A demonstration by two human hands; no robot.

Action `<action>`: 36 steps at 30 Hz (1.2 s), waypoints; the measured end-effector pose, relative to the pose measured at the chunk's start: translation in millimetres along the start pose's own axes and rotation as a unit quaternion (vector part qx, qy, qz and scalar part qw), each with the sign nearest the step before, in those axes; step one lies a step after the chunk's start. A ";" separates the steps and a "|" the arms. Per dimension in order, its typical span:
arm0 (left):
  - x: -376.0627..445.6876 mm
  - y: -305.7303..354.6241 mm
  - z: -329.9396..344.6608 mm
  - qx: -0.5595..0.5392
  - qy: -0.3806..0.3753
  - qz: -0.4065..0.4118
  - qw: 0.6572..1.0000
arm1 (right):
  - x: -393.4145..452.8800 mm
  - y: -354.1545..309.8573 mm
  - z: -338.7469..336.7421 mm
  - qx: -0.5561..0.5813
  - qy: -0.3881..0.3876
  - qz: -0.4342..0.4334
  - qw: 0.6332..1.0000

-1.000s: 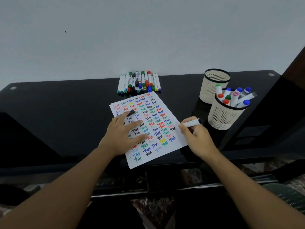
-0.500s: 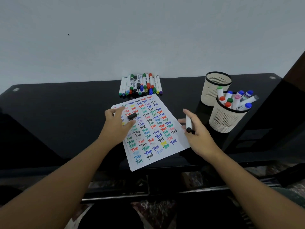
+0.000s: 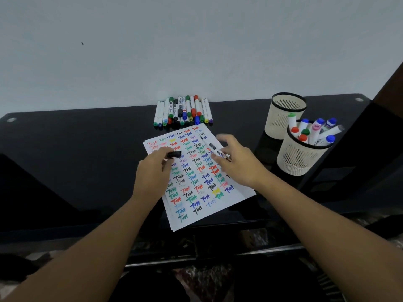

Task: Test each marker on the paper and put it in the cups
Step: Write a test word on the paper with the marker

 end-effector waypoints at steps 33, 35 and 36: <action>-5.4 8.5 2.5 0.074 -0.010 0.119 0.990 | 33.9 -5.1 19.6 -0.297 -0.016 -0.073 0.952; -6.3 10.6 4.5 0.086 -0.022 0.145 0.985 | 33.4 -9.5 20.3 -0.323 -0.033 -0.090 0.942; -6.6 11.7 4.8 0.088 -0.023 0.155 0.984 | 33.2 -12.7 20.9 -0.324 -0.040 -0.102 0.940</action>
Point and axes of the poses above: each hand's wrist, its own x-axis towards the middle knuckle, its own z-axis out of the palm, y = z × x, the point moved 2 cm from there along x, towards the middle knuckle, and after that the axes turned 12 degrees about -y, right-handed, at the moved point
